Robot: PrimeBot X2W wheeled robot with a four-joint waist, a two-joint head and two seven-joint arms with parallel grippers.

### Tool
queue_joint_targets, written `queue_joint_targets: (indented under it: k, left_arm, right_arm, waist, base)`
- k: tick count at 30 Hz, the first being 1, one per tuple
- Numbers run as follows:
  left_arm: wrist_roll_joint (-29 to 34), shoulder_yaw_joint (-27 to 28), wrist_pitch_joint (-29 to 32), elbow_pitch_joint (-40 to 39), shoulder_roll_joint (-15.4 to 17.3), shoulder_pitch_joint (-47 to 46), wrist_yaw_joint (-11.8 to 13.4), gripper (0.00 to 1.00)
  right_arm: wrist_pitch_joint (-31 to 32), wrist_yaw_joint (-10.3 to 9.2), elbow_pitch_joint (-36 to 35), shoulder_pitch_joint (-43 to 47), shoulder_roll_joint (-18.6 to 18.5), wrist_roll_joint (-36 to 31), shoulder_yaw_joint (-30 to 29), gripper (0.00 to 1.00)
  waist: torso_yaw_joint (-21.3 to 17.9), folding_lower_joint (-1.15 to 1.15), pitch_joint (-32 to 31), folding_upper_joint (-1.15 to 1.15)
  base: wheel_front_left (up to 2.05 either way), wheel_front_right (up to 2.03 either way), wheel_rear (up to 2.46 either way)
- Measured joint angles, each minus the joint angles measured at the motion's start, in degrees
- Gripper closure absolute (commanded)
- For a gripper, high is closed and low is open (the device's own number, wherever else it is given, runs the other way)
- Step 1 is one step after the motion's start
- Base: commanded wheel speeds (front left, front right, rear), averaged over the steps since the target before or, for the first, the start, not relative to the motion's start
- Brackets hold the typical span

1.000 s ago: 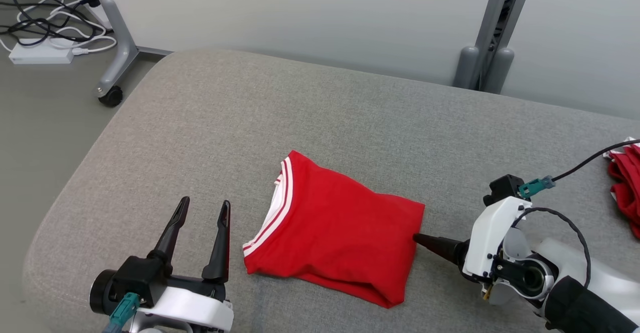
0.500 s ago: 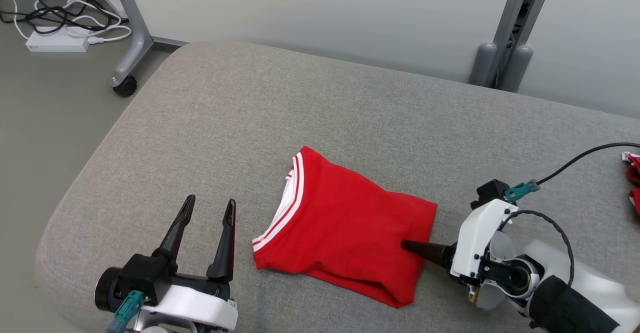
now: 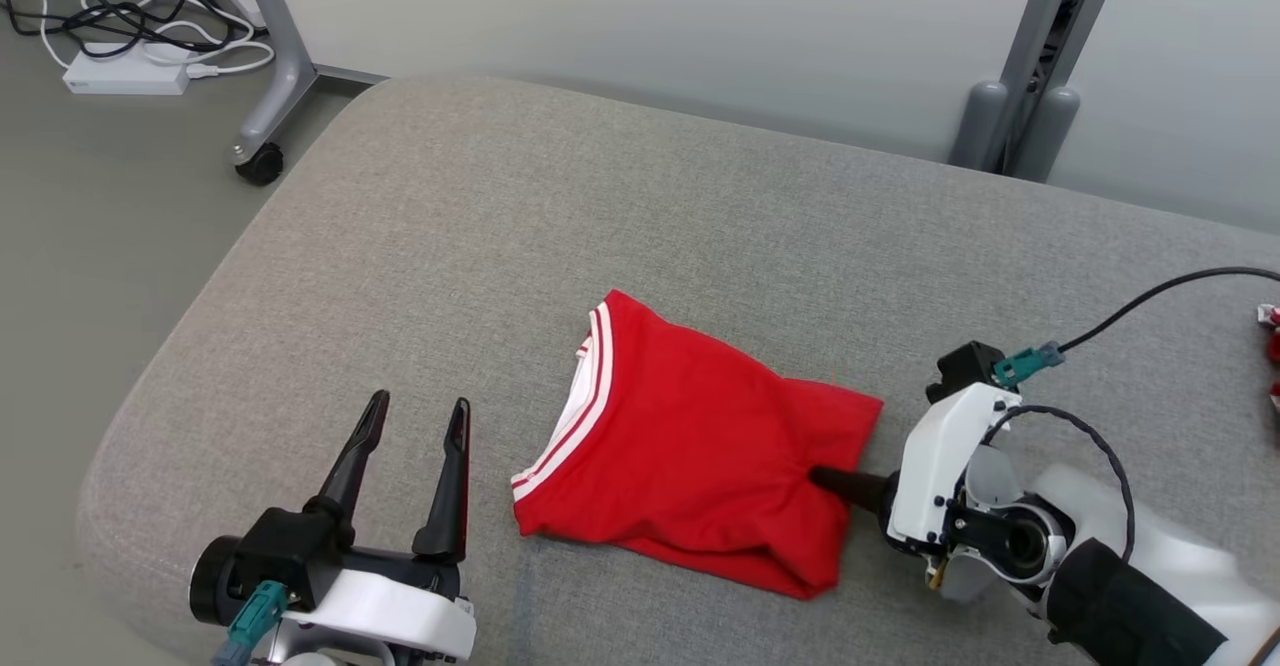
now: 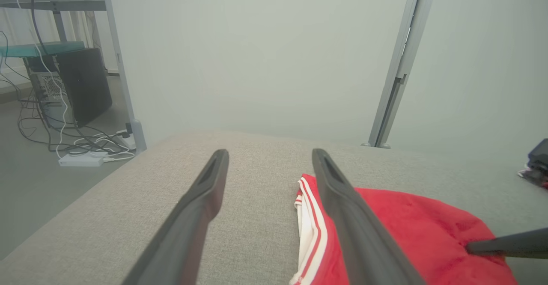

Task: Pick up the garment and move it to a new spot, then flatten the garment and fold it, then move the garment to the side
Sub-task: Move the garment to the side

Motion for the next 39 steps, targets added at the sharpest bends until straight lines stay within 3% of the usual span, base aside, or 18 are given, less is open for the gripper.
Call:
queue_joint_targets:
  k: [11, 39]
  left_arm:
    - [0.2, 0.5, 0.0, -0.5, 0.0, 0.0, -0.2, 0.00]
    - [5.2, 4.4, 0.0, -3.0, 0.1, -4.6, -2.8, 0.00]
  right_arm:
    - [0.7, 0.00, -2.6, -7.1, -6.9, -4.7, 0.4, 1.00]
    - [13.7, 0.00, -3.8, -28.6, -22.7, -10.9, 2.0, 1.00]
  waist:
    - [-3.9, 0.00, 0.5, 0.00]
    - [-13.9, 0.00, 11.1, 0.00]
  base:
    - [0.00, 0.00, 0.00]
    - [0.00, 0.00, 0.00]
